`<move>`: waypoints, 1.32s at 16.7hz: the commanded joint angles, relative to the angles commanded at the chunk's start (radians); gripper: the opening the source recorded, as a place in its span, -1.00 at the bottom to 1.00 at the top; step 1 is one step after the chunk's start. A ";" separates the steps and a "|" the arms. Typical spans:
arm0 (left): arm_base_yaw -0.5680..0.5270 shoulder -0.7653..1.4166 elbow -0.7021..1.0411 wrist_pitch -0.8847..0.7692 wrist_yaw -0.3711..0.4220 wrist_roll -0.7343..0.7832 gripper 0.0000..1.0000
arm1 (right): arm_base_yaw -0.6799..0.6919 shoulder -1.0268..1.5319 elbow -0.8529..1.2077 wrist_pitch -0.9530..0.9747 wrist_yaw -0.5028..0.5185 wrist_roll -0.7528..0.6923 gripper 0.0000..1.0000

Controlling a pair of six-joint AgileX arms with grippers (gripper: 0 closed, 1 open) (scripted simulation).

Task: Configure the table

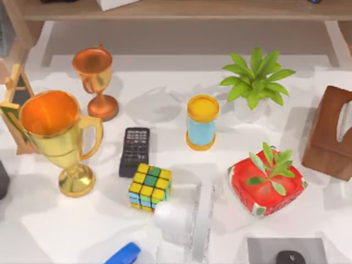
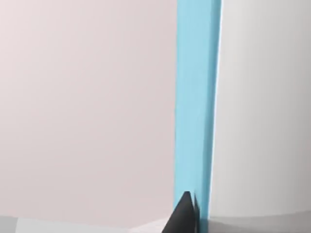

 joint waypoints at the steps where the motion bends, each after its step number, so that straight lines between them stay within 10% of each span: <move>1: 0.027 0.004 -0.059 0.027 0.045 0.067 -1.00 | 0.000 0.000 0.000 0.000 0.000 0.000 1.00; 11: -0.107 0.001 -0.308 0.288 0.459 0.511 -1.00 | 0.000 0.000 0.000 0.000 0.000 0.000 1.00; 22: -0.159 0.065 -0.268 0.313 0.489 0.534 -1.00 | 0.000 0.000 0.000 0.000 0.000 0.000 1.00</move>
